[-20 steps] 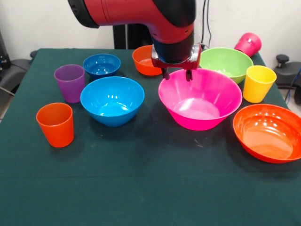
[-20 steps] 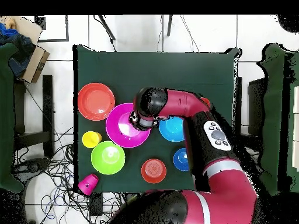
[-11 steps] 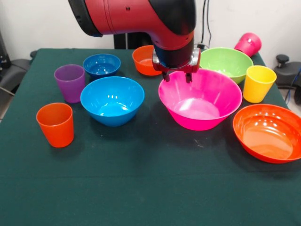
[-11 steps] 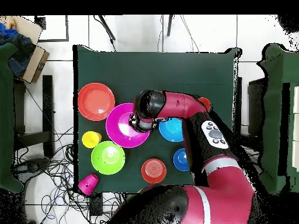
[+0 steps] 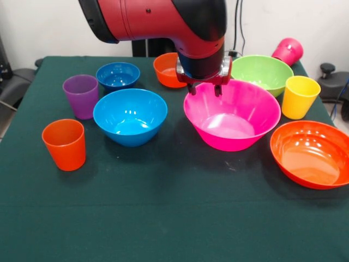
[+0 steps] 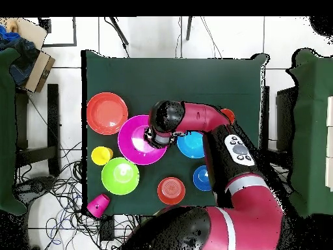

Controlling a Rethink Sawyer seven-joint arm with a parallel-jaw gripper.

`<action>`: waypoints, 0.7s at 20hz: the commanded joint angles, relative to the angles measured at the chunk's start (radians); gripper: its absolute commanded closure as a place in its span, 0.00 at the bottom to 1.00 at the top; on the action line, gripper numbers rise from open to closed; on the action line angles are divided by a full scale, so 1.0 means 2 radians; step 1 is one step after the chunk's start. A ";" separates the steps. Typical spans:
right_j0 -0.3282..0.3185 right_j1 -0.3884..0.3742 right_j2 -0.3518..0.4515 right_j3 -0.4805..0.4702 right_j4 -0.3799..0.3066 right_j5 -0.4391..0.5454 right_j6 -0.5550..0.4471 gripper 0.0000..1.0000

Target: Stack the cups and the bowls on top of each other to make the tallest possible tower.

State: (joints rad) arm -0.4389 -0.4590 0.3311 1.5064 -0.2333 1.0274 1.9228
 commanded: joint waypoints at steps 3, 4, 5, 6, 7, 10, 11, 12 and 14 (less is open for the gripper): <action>-0.008 0.001 0.036 -0.034 -0.035 0.041 -0.105 0.00; -0.008 0.001 0.036 -0.034 -0.035 0.042 -0.105 0.00; -0.009 0.000 0.036 -0.033 -0.035 0.042 -0.104 0.00; -0.009 0.000 0.037 -0.032 -0.035 0.042 -0.104 0.00; -0.009 -0.002 0.037 -0.030 -0.035 0.042 -0.104 0.00; -0.009 -0.004 0.038 -0.029 -0.035 0.043 -0.103 0.00; -0.009 -0.004 0.038 -0.030 -0.035 0.044 -0.103 0.00; -0.010 -0.004 0.038 -0.029 -0.035 0.044 -0.103 0.00; -0.010 -0.004 0.039 -0.028 -0.034 0.047 -0.102 0.00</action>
State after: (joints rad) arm -0.4511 -0.4599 0.3367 1.5064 -0.2341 1.0576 1.9228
